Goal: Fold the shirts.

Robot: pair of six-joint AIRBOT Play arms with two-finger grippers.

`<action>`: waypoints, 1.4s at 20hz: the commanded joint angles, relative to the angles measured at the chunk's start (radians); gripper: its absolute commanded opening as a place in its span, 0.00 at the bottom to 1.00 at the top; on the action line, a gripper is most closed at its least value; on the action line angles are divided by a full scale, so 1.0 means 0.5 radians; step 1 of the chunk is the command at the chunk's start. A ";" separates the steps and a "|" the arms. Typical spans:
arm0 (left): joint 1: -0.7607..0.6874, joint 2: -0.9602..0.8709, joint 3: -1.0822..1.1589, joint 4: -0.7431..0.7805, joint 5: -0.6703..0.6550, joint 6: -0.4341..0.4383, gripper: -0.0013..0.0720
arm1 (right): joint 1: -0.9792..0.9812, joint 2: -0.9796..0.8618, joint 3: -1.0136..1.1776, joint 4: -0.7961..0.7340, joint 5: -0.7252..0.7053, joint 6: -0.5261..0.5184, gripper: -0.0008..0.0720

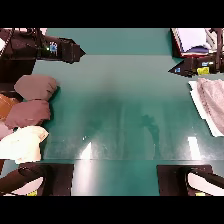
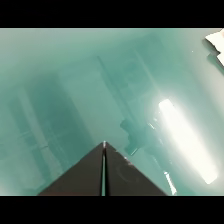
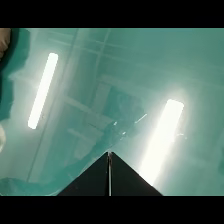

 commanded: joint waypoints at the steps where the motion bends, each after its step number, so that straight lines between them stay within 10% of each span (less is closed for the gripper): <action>1: -0.001 0.000 0.001 0.000 0.001 0.000 0.05 | 0.001 -0.001 0.000 0.002 -0.004 0.001 0.04; 16: 0.005 0.000 0.001 0.089 0.159 0.050 0.06 | 0.001 -0.002 0.000 0.001 0.004 0.001 0.04; 18: 0.005 -0.001 0.001 0.500 0.216 -0.050 0.82 | 0.001 -0.002 0.000 0.002 0.004 0.001 0.04; 21: 0.156 -0.011 -0.063 1.129 0.201 -0.420 0.83 | 0.001 -0.002 0.000 0.001 0.003 0.001 0.04; 28: 0.746 -0.340 -0.514 1.141 0.143 -0.487 0.83 | 0.001 -0.002 0.000 0.001 -0.005 0.001 0.04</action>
